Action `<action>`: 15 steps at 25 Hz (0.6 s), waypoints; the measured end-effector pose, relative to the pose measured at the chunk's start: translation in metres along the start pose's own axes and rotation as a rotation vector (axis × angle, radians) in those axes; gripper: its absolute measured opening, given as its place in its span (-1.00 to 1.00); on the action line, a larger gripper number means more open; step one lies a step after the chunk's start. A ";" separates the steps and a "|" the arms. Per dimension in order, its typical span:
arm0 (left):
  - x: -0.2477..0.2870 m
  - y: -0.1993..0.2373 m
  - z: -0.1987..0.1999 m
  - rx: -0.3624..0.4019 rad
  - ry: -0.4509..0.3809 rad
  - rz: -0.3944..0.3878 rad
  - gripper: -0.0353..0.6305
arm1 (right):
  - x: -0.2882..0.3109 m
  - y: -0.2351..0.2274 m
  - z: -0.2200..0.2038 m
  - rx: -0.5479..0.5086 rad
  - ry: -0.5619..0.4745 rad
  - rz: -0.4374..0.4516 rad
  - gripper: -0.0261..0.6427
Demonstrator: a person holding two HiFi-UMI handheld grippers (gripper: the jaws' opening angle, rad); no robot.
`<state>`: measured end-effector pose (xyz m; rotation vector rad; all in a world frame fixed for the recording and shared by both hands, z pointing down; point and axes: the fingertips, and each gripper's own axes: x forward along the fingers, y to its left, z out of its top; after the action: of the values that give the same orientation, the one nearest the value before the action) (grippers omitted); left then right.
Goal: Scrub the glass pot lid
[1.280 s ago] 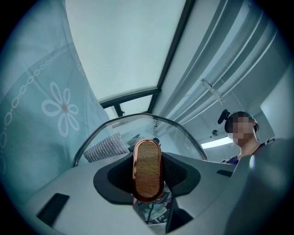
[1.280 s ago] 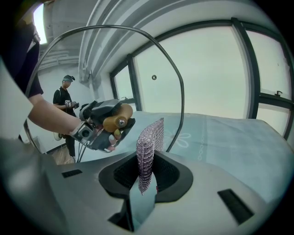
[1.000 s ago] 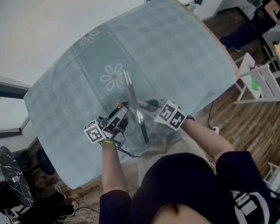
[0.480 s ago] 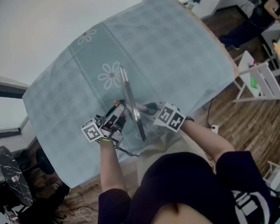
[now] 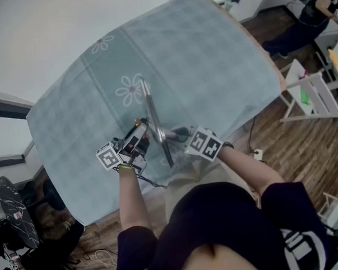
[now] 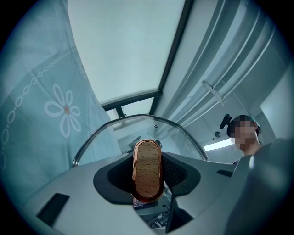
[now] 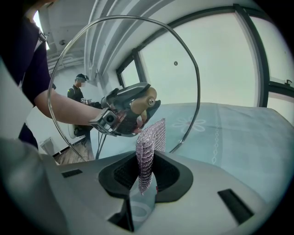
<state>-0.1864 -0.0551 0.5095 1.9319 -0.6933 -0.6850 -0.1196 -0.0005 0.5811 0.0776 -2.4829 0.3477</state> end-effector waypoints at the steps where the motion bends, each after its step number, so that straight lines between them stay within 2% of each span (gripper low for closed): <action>1: 0.001 -0.001 0.000 -0.002 -0.002 -0.004 -0.40 | -0.001 0.001 -0.001 0.001 0.001 0.003 -0.68; 15: 0.003 -0.006 0.001 -0.014 -0.029 -0.015 -0.40 | -0.012 0.027 -0.011 -0.003 0.011 0.048 -0.68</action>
<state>-0.1839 -0.0555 0.5026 1.9193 -0.6907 -0.7264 -0.1078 0.0281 0.5761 0.0148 -2.4779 0.3634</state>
